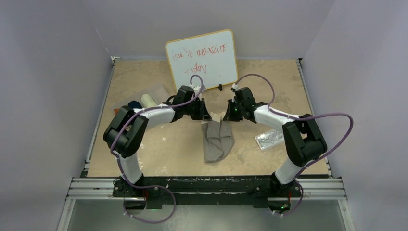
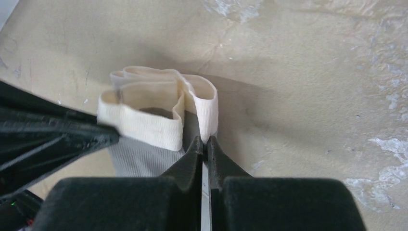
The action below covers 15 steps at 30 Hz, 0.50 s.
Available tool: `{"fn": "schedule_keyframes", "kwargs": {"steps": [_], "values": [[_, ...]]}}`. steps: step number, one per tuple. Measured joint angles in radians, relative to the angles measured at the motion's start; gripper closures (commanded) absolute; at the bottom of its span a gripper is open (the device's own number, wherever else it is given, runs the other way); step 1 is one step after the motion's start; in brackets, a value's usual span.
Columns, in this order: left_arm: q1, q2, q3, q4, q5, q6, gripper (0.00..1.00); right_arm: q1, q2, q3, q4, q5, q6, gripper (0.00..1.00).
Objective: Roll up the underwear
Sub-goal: Fold the underwear at the center of the board.
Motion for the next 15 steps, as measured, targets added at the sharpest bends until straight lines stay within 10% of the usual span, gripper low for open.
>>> {"fn": "schedule_keyframes", "kwargs": {"steps": [15], "values": [[0.038,0.008,-0.082,-0.043,-0.205,-0.122,1.00,0.145,-0.010,0.124,-0.149,0.243,0.017,1.00]]}}
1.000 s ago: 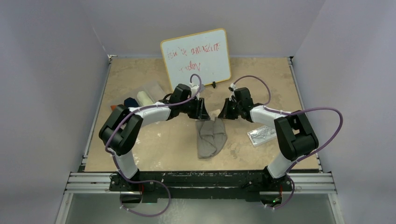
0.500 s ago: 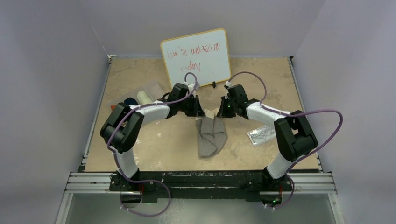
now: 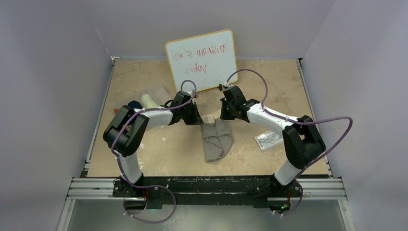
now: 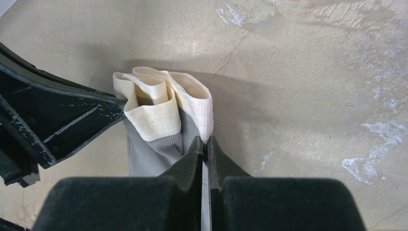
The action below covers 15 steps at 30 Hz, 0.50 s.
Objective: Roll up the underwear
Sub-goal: Fold the underwear at the center of the board.
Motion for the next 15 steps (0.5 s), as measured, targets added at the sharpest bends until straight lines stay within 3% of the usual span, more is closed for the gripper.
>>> {"fn": "schedule_keyframes", "kwargs": {"steps": [15], "values": [[0.000,0.000,0.000,0.005,-0.009,-0.010,1.00,0.171,0.076,0.212,-0.108,0.103,0.000,0.98]]}}
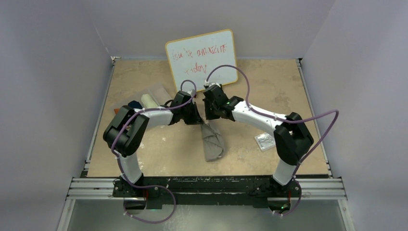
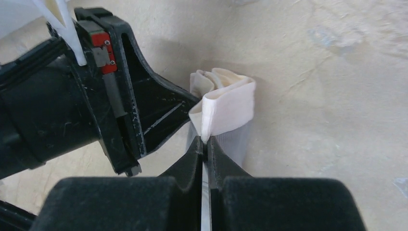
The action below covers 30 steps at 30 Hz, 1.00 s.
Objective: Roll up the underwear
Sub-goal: Fold the underwear at the center of the board.
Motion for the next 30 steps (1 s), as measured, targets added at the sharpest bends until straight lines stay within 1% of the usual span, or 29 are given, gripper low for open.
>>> {"fn": "schedule_keyframes", "kwargs": {"steps": [5,9,14,18,25,30], "values": [[0.000,0.000,0.000,-0.001,-0.007,-0.003,1.00,0.027,0.082,0.021,-0.009,-0.006,0.000,0.98],[0.000,-0.002,0.000,-0.003,-0.012,-0.015,1.00,0.030,0.109,0.021,-0.014,-0.013,0.000,0.97],[0.003,-0.010,-0.001,-0.011,-0.023,-0.016,0.98,0.029,0.106,0.017,0.004,-0.034,0.012,0.96],[0.006,-0.031,-0.006,-0.017,-0.032,-0.022,0.97,0.029,0.080,-0.025,0.039,-0.051,0.042,0.95],[0.006,-0.059,-0.023,-0.014,-0.040,-0.042,0.96,0.028,0.054,-0.045,0.117,-0.081,0.141,0.96],[0.007,-0.069,-0.047,-0.011,-0.051,-0.058,0.86,0.028,0.060,-0.068,0.174,-0.080,0.211,0.95]]}}
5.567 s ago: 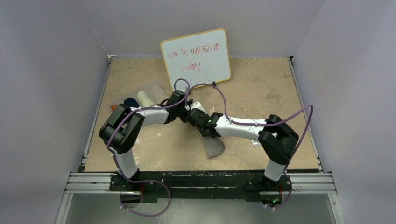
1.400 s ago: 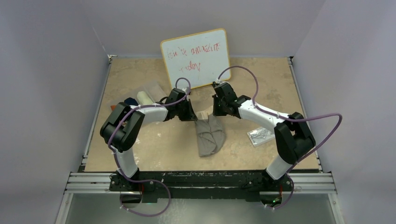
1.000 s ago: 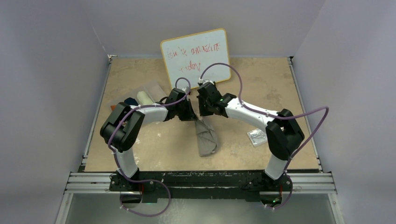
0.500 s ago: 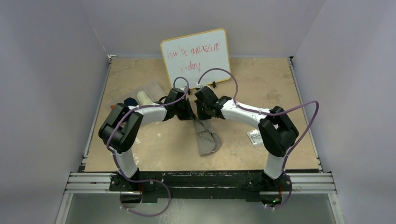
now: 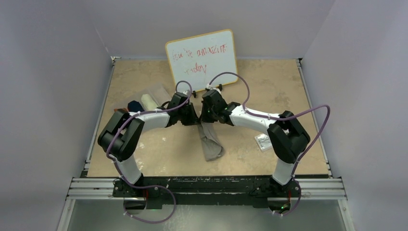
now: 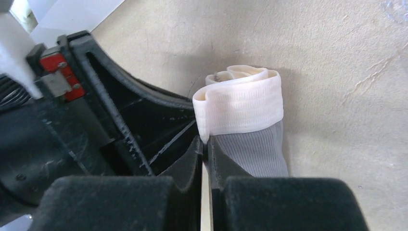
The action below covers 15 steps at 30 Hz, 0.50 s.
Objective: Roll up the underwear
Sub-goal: Fold the underwear at the center of the board.
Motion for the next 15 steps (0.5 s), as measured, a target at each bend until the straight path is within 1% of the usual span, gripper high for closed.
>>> {"fn": "schedule_keyframes", "kwargs": {"steps": [4,10,15], "values": [[0.001,-0.022,-0.033,0.001,-0.018,-0.012,0.73,0.000,0.026,-0.040,0.067,0.008,0.044,0.95],[0.015,-0.084,-0.076,-0.023,-0.062,-0.026,0.66,-0.003,0.111,-0.055,0.140,-0.005,0.067,0.95],[0.024,-0.166,-0.111,-0.026,-0.097,-0.042,0.54,-0.002,0.126,-0.082,0.215,-0.021,0.070,0.92]]}}
